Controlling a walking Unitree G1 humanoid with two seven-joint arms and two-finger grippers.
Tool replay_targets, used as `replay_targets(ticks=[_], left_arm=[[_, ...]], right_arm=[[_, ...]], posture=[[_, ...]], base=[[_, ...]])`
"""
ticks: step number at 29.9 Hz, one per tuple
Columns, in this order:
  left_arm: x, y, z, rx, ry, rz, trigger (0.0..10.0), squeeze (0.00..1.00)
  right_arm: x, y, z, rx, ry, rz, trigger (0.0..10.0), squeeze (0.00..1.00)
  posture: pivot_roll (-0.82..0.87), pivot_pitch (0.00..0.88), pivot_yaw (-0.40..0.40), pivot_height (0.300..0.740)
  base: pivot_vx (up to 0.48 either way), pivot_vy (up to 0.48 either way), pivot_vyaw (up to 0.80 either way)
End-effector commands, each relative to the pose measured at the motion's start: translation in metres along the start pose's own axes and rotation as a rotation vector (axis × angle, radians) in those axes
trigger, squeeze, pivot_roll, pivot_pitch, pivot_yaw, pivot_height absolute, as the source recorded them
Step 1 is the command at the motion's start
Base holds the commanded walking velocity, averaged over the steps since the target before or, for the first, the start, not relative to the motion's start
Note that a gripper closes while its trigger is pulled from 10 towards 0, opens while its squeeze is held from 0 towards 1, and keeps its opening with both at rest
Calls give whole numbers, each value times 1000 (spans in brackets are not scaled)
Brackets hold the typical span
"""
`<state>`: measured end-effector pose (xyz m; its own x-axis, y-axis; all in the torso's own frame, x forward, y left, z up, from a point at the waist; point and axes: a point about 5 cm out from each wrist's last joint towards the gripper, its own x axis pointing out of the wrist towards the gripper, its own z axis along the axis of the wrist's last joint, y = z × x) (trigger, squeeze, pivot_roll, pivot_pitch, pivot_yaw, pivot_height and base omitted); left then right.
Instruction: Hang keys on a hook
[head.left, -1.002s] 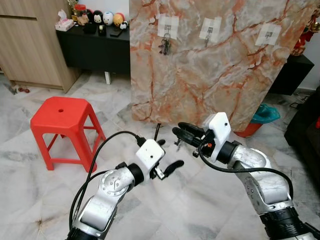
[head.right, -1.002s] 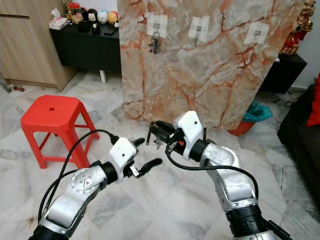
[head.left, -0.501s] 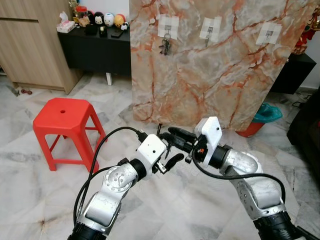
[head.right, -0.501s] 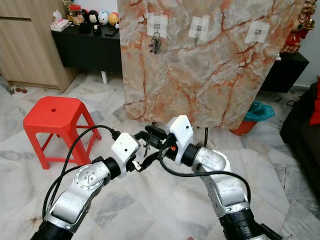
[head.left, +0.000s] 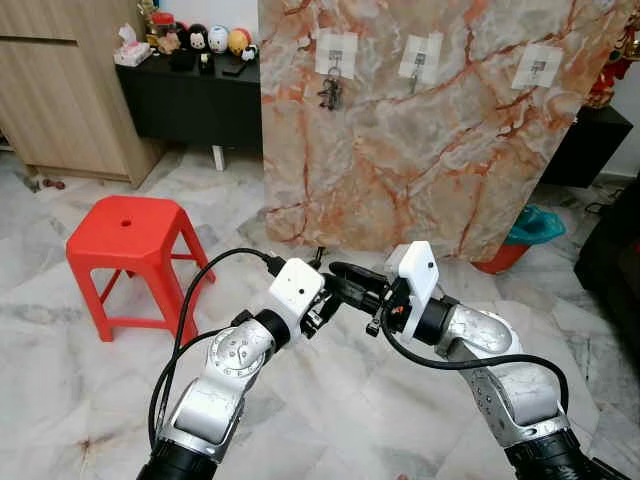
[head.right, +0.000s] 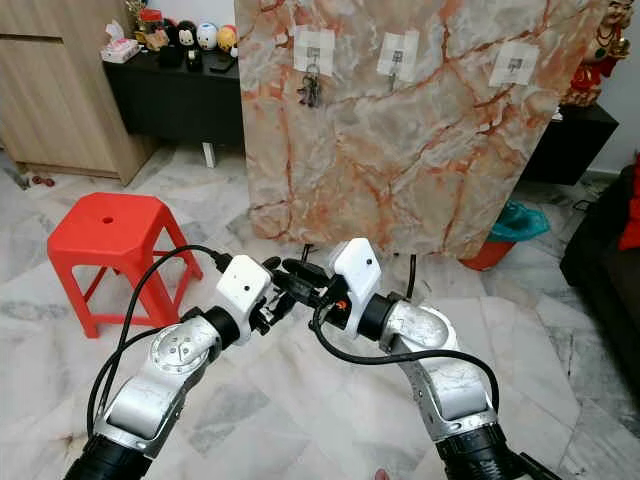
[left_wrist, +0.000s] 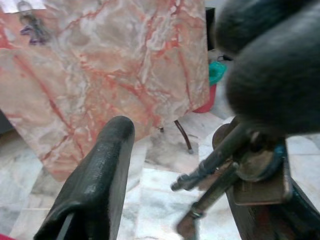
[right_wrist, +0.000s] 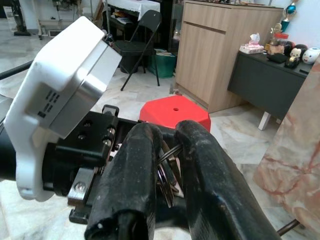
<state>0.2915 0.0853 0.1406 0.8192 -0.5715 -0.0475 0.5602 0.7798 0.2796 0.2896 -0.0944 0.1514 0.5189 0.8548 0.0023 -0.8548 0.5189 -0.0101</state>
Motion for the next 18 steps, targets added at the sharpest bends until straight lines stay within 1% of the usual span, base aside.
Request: replay_targets(ticks=[1,4,8,12,18], left_arm=[[1,2,2,20,-6,12,0,0],[0,2,2,25,-5,8,0,0],[-2,-5,5,13,-37,-62,0,0],[-4,-10,6,11,-45,-105,0,0],[-7,-12,5,1,-42,-129,0,0]], right_arm=[[-1,-1,4,-14,-1,4,10000,0],[-2,-1,3,-11,2,0,10000,0],[-6,-5,-1,-8,17,-26,10000,0],[-8,-9,-2,-5,23,-47,10000,0],[-9,-10,-4,-1,26,-58,10000,0]], posture=[[43,0,-100,740],[43,0,-100,740],[41,0,-100,740],[43,0,-100,740],[46,0,-98,740]], base=[[0,0,0],[0,0,0],[0,0,0],[0,0,0],[0,0,0]])
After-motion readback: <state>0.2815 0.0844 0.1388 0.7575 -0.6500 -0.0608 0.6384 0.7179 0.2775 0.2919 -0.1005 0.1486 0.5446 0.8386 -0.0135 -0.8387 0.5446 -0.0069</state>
